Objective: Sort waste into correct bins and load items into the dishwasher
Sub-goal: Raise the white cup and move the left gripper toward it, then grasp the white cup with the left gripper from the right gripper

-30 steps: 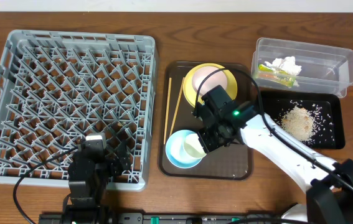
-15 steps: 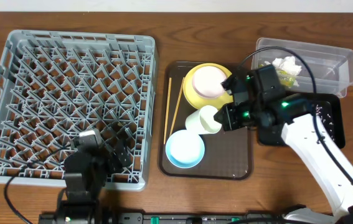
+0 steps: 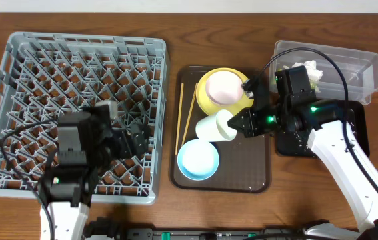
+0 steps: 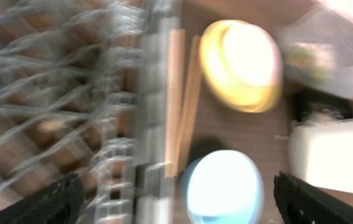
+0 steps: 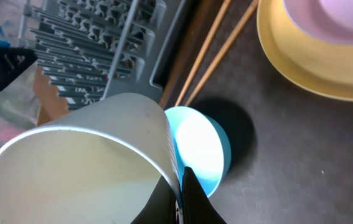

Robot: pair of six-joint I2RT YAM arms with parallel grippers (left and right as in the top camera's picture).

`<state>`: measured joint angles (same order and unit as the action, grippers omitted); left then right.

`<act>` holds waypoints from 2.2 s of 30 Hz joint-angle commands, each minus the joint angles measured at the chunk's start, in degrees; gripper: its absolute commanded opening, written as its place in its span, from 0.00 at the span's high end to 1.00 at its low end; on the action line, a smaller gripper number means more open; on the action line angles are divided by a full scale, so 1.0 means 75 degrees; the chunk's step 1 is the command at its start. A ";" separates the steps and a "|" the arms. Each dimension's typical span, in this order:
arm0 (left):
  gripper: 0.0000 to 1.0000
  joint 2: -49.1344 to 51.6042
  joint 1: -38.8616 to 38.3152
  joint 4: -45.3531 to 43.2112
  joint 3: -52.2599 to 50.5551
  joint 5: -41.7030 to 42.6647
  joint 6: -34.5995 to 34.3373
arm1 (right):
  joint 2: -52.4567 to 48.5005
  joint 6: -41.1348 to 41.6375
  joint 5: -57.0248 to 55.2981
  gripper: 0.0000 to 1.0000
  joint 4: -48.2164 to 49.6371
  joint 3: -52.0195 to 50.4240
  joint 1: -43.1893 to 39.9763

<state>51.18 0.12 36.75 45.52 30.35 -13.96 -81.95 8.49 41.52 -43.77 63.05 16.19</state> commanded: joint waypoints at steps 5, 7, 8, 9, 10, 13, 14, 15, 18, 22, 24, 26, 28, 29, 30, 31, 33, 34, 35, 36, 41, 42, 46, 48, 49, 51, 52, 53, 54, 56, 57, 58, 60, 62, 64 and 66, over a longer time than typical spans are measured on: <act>0.01 0.0595 -0.0029 -0.0912 0.0187 0.3605 -0.0344 | 0.0067 -0.0108 0.1346 0.99 0.0583 0.0137 -0.0122; 0.01 0.0726 -0.0029 -0.1425 0.0184 0.4386 -0.0609 | 0.0038 -0.0111 0.1757 0.99 0.0813 0.0137 -0.0119; 0.01 0.0813 -0.0029 -0.1784 0.0184 0.4908 -0.0755 | 0.0029 -0.0108 0.1973 0.99 0.0956 0.0137 -0.0119; 0.01 0.0877 -0.0029 -0.2040 0.0184 0.5211 -0.0901 | 0.0023 -0.0108 0.2174 0.99 0.1084 0.0137 -0.0119; 0.01 0.0962 -0.0029 -0.2355 0.0184 0.5540 -0.1064 | 0.0023 -0.0105 0.2366 0.99 0.1230 0.0137 -0.0119; 0.01 0.1183 -0.0029 -0.3139 0.0184 0.6484 -0.1413 | 0.0023 -0.0015 0.2882 0.99 0.1679 0.0137 -0.0119; 0.02 0.1239 -0.0029 -0.3346 0.0184 0.6752 -0.1466 | 0.0023 0.0070 0.2999 0.99 0.1868 0.0137 -0.0119; 0.02 0.1282 -0.0029 -0.3526 0.0184 0.6968 -0.1562 | 0.0023 0.0140 0.3086 0.99 0.2014 0.0137 -0.0119; 0.02 0.1390 -0.0029 -0.3841 0.0184 0.7219 -0.1766 | 0.0023 0.0184 0.3640 0.99 0.2562 0.0137 -0.0122; 0.03 0.1425 -0.0041 -0.3844 0.0184 0.7219 -0.1786 | 0.0023 0.0382 0.4310 0.99 0.3214 0.0137 -0.0122; 0.03 0.1425 -0.0105 -0.3882 0.0184 0.7213 -0.1813 | 0.0023 0.0586 0.4334 0.99 0.3421 0.0137 -0.0122; 0.03 0.1434 -0.0207 -0.4092 0.0184 0.7204 -0.1976 | 0.0023 0.0731 0.4336 0.99 0.3579 0.0137 -0.0122; 0.03 0.1457 -0.0312 -0.4436 0.0184 0.7152 -0.2250 | 0.0023 0.0758 0.4334 0.99 0.3649 0.0137 -0.0122; 0.03 0.1466 -0.0370 -0.4616 0.0184 0.7085 -0.2433 | 0.0023 0.0758 0.4334 0.99 0.3666 0.0137 -0.0122; 0.03 0.1466 -0.0428 -0.4794 0.0184 0.7032 -0.2582 | 0.0023 0.0761 0.4334 0.99 0.3678 0.0137 -0.0122; 0.03 0.1466 -0.0510 -0.5030 0.0184 0.7012 -0.2722 | 0.0023 0.0766 0.4334 0.99 0.3678 0.0137 -0.0119; 0.03 0.1466 -0.0664 -0.5438 0.0184 0.7006 -0.2946 | 0.0023 0.0842 0.4336 0.99 0.3698 0.0137 -0.0122; 0.03 0.1466 -0.0734 -0.5595 0.0184 0.7000 -0.3034 | 0.0023 0.0854 0.4339 0.99 0.3701 0.0137 -0.0122; 0.03 0.1466 -0.0804 -0.5709 0.0184 0.6980 -0.3092 | 0.0023 0.0892 0.4339 0.99 0.3730 0.0137 -0.0122; 0.03 0.1466 -0.0924 -0.5759 0.0184 0.6811 -0.3217 | 0.0023 0.0970 0.4345 0.99 0.3794 0.0137 -0.0119; 0.03 0.1472 -0.1291 -0.5779 0.0184 0.6607 -0.3299 | 0.0023 0.1142 0.4532 0.99 0.4132 0.0137 -0.0122; 0.03 0.1472 -0.1335 -0.5779 0.0184 0.6607 -0.3299 | 0.0023 0.1201 0.4535 0.99 0.4167 0.0137 -0.0119; 0.04 0.1472 -0.1451 -0.5814 0.0184 0.6601 -0.3299 | 0.0023 0.1329 0.4538 0.99 0.4304 0.0137 -0.0119; 0.04 0.1472 -0.1448 -0.5881 0.0184 0.6508 -0.3305 | 0.0023 0.1329 0.4535 0.99 0.4307 0.0137 -0.0119; 0.04 0.1472 -0.1448 -0.5960 0.0184 0.6426 -0.3337 | 0.0023 0.1329 0.4535 0.99 0.4299 0.0137 -0.0119; 0.04 0.1472 -0.1451 -0.6199 0.0184 0.6336 -0.3445 | 0.0023 0.1332 0.4538 0.99 0.4290 0.0137 -0.0119; 0.05 0.1472 -0.1451 -0.6339 0.0184 0.6333 -0.3520 | 0.0023 0.1361 0.4535 0.99 0.4296 0.0137 -0.0119; 0.05 0.1472 -0.1448 -0.6443 0.0184 0.6333 -0.3640 | 0.0023 0.1381 0.4535 0.99 0.4299 0.0137 -0.0119; 0.05 0.1472 -0.1451 -0.6569 0.0184 0.6321 -0.3739 | 0.0023 0.1381 0.4532 0.99 0.4299 0.0137 -0.0119; 0.05 0.1472 -0.1451 -0.6712 0.0184 0.6315 -0.3786 | 0.0023 0.1381 0.4535 0.99 0.4299 0.0137 -0.0119; 0.05 0.1472 -0.1448 -0.6764 0.0184 0.6312 -0.3786 | 0.0023 0.1381 0.4535 0.99 0.4296 0.0137 -0.0108; 0.06 0.1472 -0.1451 -0.6781 0.0184 0.6292 -0.3786 | 0.0023 0.1381 0.4535 0.99 0.4293 0.0137 -0.0102; 0.06 0.1472 -0.1451 -0.6781 0.0184 0.6254 -0.3847 | 0.0023 0.1381 0.4535 0.99 0.4293 0.0137 -0.0096; 0.06 0.1472 -0.1451 -0.6781 0.0184 0.6257 -0.3847 | 0.0023 0.1381 0.4535 0.99 0.4290 0.0134 -0.0090; 0.07 0.1472 -0.1451 -0.6779 0.0184 0.6228 -0.3850 | 0.0023 0.1381 0.4535 0.99 0.4293 0.0134 -0.0090; 0.08 0.1472 -0.1451 -0.6811 0.0184 0.6178 -0.3934 | 0.0023 0.1381 0.4532 0.99 0.4293 0.0134 -0.0061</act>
<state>62.37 -10.61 -13.52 45.78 77.14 -42.54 -81.95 18.48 75.44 -11.49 63.05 16.16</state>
